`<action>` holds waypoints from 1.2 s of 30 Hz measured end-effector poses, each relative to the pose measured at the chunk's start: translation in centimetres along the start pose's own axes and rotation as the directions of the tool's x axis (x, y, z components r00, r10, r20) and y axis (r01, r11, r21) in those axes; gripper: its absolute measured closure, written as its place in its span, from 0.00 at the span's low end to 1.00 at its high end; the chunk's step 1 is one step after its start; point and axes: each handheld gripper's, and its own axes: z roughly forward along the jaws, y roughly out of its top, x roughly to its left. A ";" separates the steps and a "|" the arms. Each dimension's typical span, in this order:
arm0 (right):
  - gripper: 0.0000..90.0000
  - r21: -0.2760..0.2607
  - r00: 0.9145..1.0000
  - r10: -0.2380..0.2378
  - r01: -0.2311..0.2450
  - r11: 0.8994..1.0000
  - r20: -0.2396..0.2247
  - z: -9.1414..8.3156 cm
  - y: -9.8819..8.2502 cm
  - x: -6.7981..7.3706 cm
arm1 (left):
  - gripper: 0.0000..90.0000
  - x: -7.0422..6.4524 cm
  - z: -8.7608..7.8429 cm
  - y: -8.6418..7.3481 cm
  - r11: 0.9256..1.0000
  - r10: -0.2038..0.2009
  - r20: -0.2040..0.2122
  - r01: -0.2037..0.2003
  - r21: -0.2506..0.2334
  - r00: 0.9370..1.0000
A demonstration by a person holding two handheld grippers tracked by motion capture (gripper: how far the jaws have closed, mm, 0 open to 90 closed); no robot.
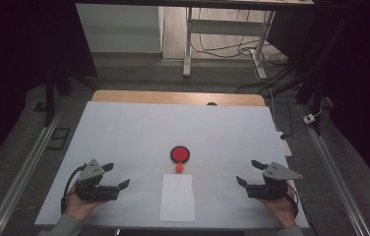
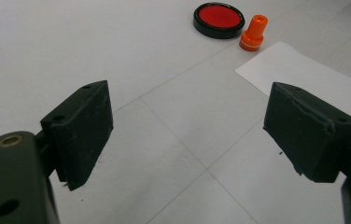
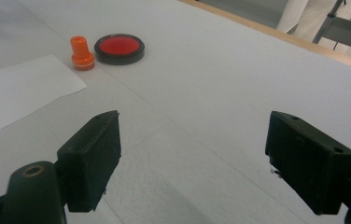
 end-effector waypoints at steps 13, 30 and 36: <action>0.26 0.029 0.999 0.019 -0.018 0.999 -0.025 0.5 -0.1 -0.1 | 0.18 0.5 0.1 -0.2 1.000 -0.007 -0.010 0.008 0.013 1.000; 0.30 0.017 0.999 0.034 -0.034 0.999 -0.034 0.6 0.2 0.4 | 0.18 0.9 0.1 -0.2 1.000 -0.017 0.000 0.017 0.005 1.000; 0.31 0.018 0.998 0.041 -0.041 0.999 -0.040 0.7 0.5 0.6 | 0.18 1.2 0.4 -0.1 1.000 -0.030 0.005 0.030 0.011 1.000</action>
